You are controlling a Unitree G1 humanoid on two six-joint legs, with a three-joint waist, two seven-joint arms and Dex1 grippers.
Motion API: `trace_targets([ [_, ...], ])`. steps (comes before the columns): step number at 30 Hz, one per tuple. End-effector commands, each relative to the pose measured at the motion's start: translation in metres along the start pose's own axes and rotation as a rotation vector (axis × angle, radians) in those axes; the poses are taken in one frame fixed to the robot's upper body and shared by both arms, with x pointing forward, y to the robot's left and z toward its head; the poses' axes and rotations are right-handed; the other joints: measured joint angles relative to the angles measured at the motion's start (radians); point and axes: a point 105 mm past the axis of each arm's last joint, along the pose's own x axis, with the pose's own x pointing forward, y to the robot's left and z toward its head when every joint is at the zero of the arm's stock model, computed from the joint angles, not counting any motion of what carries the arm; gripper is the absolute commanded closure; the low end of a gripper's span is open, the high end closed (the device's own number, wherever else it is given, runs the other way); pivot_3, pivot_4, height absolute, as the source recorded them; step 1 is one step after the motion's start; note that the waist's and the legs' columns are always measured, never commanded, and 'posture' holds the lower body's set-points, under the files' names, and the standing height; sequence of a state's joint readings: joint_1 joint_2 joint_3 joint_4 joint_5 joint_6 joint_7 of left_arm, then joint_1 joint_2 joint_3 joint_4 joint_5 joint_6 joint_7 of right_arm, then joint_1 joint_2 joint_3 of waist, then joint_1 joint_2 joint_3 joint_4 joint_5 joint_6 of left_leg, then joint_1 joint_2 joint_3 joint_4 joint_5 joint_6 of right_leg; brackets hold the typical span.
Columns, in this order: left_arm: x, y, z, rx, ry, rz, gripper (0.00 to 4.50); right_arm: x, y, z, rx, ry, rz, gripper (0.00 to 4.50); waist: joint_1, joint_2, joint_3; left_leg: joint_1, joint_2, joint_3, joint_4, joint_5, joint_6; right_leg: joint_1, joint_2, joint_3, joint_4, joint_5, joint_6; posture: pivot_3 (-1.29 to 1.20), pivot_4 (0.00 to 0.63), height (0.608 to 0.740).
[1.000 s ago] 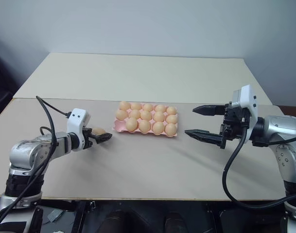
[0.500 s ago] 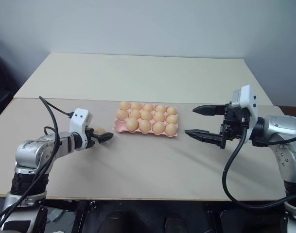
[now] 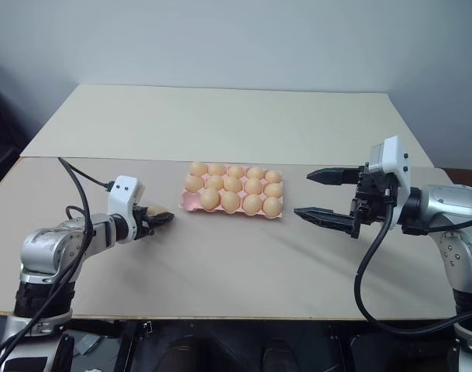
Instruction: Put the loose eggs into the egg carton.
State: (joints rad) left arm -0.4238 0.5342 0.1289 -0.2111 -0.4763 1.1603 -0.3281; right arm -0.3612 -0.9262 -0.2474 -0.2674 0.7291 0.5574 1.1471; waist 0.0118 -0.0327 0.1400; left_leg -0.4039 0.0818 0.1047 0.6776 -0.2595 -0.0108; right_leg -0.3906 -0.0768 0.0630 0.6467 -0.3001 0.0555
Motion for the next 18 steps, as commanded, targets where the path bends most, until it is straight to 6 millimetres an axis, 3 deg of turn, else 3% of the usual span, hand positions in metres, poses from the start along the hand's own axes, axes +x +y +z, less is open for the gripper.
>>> trace_targets([
  [1, -0.022, 0.001, 0.032, 0.063, -0.167, 0.031, 2.13, -0.005, 0.001, 0.011, -0.041, -0.014, -0.012, 0.00, 0.000, 0.000, 0.000, 0.000, 0.000, 0.000, 0.000, 0.000, 0.000, 0.000, 0.000, 0.000, 0.000, 0.000, 0.000, 0.00, 0.150, 0.740],
  [8, -0.039, -0.019, 0.061, 0.133, -0.250, -0.003, 2.15, -0.006, 0.001, 0.011, -0.041, -0.016, -0.014, 0.00, 0.005, 0.000, 0.000, 0.000, 0.000, 0.000, 0.000, 0.000, 0.000, 0.001, 0.000, 0.000, 0.000, 0.000, 0.000, 0.00, 0.150, 0.740],
  [18, 0.006, -0.048, 0.060, 0.112, -0.198, -0.070, 2.15, -0.003, 0.008, 0.033, -0.045, -0.113, 0.034, 0.00, 0.003, 0.000, 0.000, 0.000, 0.000, -0.001, 0.000, 0.000, 0.000, 0.001, 0.000, 0.000, 0.000, 0.000, 0.000, 0.00, 0.150, 0.740],
])
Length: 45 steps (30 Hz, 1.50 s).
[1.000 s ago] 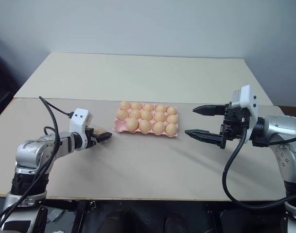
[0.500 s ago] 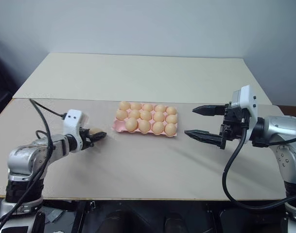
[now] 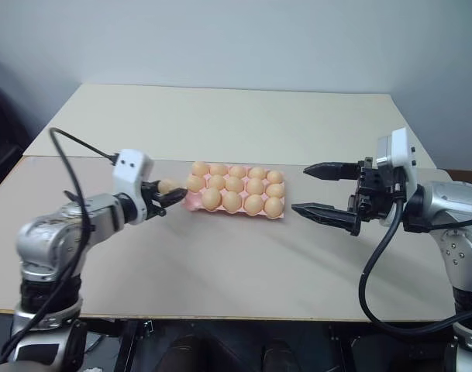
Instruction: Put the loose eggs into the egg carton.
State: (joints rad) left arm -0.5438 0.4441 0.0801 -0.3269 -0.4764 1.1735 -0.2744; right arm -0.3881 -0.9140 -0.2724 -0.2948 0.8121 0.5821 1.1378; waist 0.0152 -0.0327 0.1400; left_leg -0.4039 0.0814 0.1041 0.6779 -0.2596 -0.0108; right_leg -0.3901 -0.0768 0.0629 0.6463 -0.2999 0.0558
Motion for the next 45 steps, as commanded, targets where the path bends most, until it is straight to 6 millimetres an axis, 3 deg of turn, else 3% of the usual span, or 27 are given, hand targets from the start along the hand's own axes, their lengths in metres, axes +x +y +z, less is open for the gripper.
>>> trace_targets([
  [1, 0.010, 0.000, 0.008, 0.004, -0.028, 0.014, 2.15, -0.003, 0.002, 0.015, -0.042, -0.027, -0.005, 0.00, 0.000, 0.000, 0.000, 0.000, 0.000, 0.000, 0.000, 0.000, 0.000, 0.000, 0.000, 0.000, 0.000, 0.000, 0.000, 0.00, 0.150, 0.740],
  [9, 0.030, -0.006, 0.006, 0.013, -0.022, 0.000, 2.15, -0.006, 0.003, 0.013, -0.041, -0.011, -0.027, 0.00, 0.000, 0.000, 0.000, 0.000, 0.000, 0.000, 0.000, 0.000, 0.000, 0.000, 0.000, 0.000, 0.000, 0.000, 0.000, 0.00, 0.150, 0.740],
  [24, 0.032, -0.014, -0.002, 0.029, 0.029, -0.026, 2.15, -0.007, 0.003, 0.010, -0.041, 0.002, -0.042, 0.00, 0.000, 0.000, 0.000, 0.000, 0.000, 0.000, 0.000, 0.000, 0.000, 0.000, 0.000, 0.000, 0.000, 0.000, 0.000, 0.00, 0.150, 0.740],
  [31, 0.030, -0.012, 0.002, 0.043, 0.019, -0.018, 0.02, -0.005, 0.002, 0.008, -0.042, 0.011, -0.042, 0.00, 0.000, 0.000, 0.000, 0.000, 0.000, 0.000, 0.001, 0.000, 0.000, 0.000, 0.000, 0.000, 0.000, 0.000, 0.000, 0.00, 0.150, 0.740],
  [39, 0.010, -0.009, 0.009, 0.060, -0.018, -0.037, 0.02, -0.006, 0.002, 0.007, -0.039, 0.016, -0.040, 0.00, -0.001, 0.000, 0.000, 0.000, 0.000, 0.000, 0.000, 0.000, 0.000, 0.000, 0.000, 0.000, 0.000, 0.000, 0.000, 0.00, 0.150, 0.740],
  [45, -0.015, 0.003, 0.019, 0.076, -0.052, -0.013, 0.02, -0.005, 0.000, 0.007, -0.040, 0.014, -0.033, 0.00, -0.002, 0.000, 0.000, 0.000, 0.000, 0.000, 0.000, 0.000, 0.000, 0.000, 0.000, 0.000, 0.000, 0.000, 0.000, 0.00, 0.150, 0.740],
])
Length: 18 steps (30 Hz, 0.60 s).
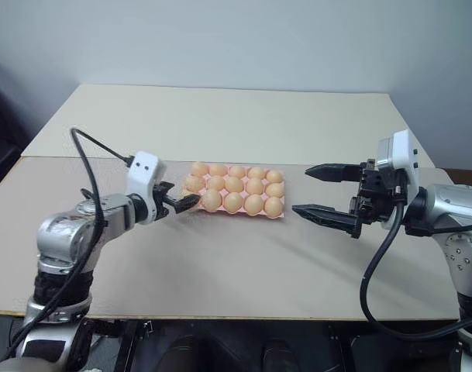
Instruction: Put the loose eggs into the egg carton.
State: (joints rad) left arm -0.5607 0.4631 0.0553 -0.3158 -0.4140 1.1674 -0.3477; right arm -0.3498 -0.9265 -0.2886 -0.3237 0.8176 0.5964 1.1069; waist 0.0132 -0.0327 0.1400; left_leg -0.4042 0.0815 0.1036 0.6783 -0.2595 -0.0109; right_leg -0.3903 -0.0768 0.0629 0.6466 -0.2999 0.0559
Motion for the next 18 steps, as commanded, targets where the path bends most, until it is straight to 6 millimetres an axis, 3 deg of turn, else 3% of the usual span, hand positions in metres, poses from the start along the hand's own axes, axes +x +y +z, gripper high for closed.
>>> trace_targets([
  [1, -0.020, 0.004, 0.019, 0.031, -0.072, 0.007, 0.02, -0.003, -0.002, 0.011, -0.052, -0.010, -0.003, 0.00, 0.000, 0.000, 0.000, 0.000, 0.000, 0.000, 0.000, 0.000, 0.000, 0.000, 0.000, 0.000, 0.000, 0.000, 0.000, 0.00, 0.150, 0.740],
  [8, -0.054, 0.017, 0.043, 0.018, -0.224, 0.022, 0.02, -0.002, -0.011, 0.006, -0.042, -0.008, -0.015, 0.00, 0.000, 0.000, 0.000, 0.000, 0.000, 0.000, 0.000, 0.000, 0.000, 0.000, 0.000, 0.000, 0.000, 0.000, 0.000, 0.00, 0.150, 0.740],
  [11, -0.075, 0.022, 0.042, 0.028, -0.254, 0.004, 0.02, -0.009, -0.020, 0.003, -0.036, 0.002, -0.052, 0.00, -0.003, 0.000, 0.000, 0.000, 0.000, 0.000, -0.001, 0.000, 0.000, 0.000, 0.000, 0.000, 0.000, 0.000, 0.000, 0.00, 0.150, 0.740],
  [18, -0.153, 0.072, 0.027, 0.016, -0.215, 0.053, 0.02, -0.067, -0.054, -0.008, -0.006, 0.092, -0.244, 0.00, -0.005, 0.000, 0.000, 0.001, 0.001, 0.001, -0.001, 0.000, 0.000, -0.001, 0.000, 0.000, 0.000, 0.000, 0.000, 0.00, 0.150, 0.740],
])
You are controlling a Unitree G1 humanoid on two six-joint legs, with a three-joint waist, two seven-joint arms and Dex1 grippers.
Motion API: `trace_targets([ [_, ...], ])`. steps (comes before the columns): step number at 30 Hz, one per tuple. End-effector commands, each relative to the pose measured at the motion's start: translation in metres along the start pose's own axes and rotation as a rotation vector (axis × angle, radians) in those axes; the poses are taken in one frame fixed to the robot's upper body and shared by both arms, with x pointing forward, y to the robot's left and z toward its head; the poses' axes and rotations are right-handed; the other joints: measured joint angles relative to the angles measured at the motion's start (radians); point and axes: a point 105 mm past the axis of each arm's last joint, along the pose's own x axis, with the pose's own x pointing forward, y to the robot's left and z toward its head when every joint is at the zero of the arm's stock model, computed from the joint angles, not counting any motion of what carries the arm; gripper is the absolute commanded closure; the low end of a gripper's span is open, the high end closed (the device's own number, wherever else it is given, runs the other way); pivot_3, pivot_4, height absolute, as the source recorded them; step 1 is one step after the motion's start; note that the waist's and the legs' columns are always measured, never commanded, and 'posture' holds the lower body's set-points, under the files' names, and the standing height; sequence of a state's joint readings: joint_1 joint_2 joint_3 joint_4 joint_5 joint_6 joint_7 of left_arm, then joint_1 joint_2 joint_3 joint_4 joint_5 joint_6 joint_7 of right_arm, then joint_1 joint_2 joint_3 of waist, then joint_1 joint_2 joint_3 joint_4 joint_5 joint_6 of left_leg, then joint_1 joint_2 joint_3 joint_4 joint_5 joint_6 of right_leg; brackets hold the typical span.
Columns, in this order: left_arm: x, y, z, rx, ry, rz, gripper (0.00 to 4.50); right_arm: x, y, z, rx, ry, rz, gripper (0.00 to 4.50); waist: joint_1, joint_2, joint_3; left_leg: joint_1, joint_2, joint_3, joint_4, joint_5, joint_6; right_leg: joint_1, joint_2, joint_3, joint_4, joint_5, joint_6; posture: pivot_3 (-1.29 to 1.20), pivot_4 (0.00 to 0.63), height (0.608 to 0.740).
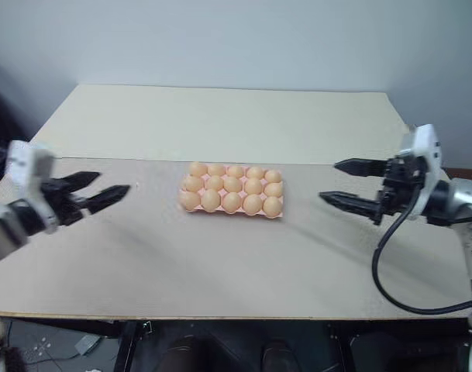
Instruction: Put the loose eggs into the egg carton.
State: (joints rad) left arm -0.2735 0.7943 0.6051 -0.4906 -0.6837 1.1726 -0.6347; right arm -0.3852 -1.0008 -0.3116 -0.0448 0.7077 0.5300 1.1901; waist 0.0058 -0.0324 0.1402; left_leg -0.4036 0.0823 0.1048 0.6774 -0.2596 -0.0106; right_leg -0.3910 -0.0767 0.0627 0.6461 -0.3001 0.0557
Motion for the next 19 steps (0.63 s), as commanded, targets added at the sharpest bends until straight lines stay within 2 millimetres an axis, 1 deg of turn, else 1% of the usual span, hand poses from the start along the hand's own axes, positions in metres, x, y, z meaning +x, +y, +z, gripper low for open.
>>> trace_targets([
  [1, -0.030, 0.017, 0.015, 0.010, -0.047, 0.016, 0.02, -0.029, -0.017, 0.004, -0.046, 0.019, -0.092, 0.00, 0.006, 0.000, 0.000, 0.000, 0.000, 0.000, 0.000, 0.000, 0.000, 0.001, 0.000, 0.000, 0.000, 0.000, 0.000, 0.00, 0.150, 0.740],
  [3, -0.039, 0.027, 0.009, 0.006, -0.015, 0.039, 0.02, -0.039, -0.022, -0.003, -0.031, 0.038, -0.123, 0.00, 0.007, 0.000, 0.000, 0.002, 0.000, 0.000, 0.000, 0.000, 0.000, 0.002, 0.000, -0.001, -0.001, 0.000, 0.000, 0.00, 0.150, 0.740],
  [5, -0.044, 0.035, -0.001, 0.006, 0.028, 0.069, 0.02, -0.047, -0.026, -0.007, -0.018, 0.045, -0.151, 0.00, 0.005, 0.000, 0.000, 0.003, 0.000, 0.001, 0.000, 0.000, 0.001, 0.003, 0.000, -0.001, -0.001, 0.000, 0.000, 0.00, 0.150, 0.740],
  [10, -0.044, 0.036, -0.014, -0.013, 0.055, 0.068, 0.02, -0.060, -0.031, -0.016, 0.014, 0.061, -0.196, 0.00, 0.004, 0.000, 0.000, 0.002, 0.000, 0.002, -0.001, 0.000, 0.000, 0.001, 0.000, 0.000, 0.000, 0.000, 0.000, 0.00, 0.150, 0.740],
  [12, -0.041, 0.035, -0.015, -0.044, 0.046, 0.053, 0.02, -0.062, -0.031, -0.018, 0.019, 0.066, -0.195, 0.00, 0.003, 0.000, 0.000, 0.002, 0.000, 0.002, -0.001, 0.000, 0.000, 0.001, 0.000, 0.000, 0.000, 0.000, 0.000, 0.00, 0.150, 0.740],
  [15, -0.035, 0.030, -0.017, -0.048, 0.050, 0.021, 0.02, -0.061, -0.029, -0.018, 0.020, 0.065, -0.189, 0.00, 0.003, 0.000, 0.000, 0.003, 0.000, 0.002, -0.001, 0.000, 0.000, 0.001, 0.000, 0.001, 0.000, 0.000, 0.000, 0.00, 0.150, 0.740],
  [19, -0.035, 0.023, -0.024, -0.044, 0.089, -0.022, 0.02, -0.055, -0.021, -0.023, 0.041, 0.067, -0.149, 0.00, 0.003, 0.000, 0.000, 0.002, 0.000, 0.002, -0.002, 0.000, 0.001, 0.001, 0.000, 0.001, 0.000, 0.000, 0.000, 0.00, 0.150, 0.740],
])
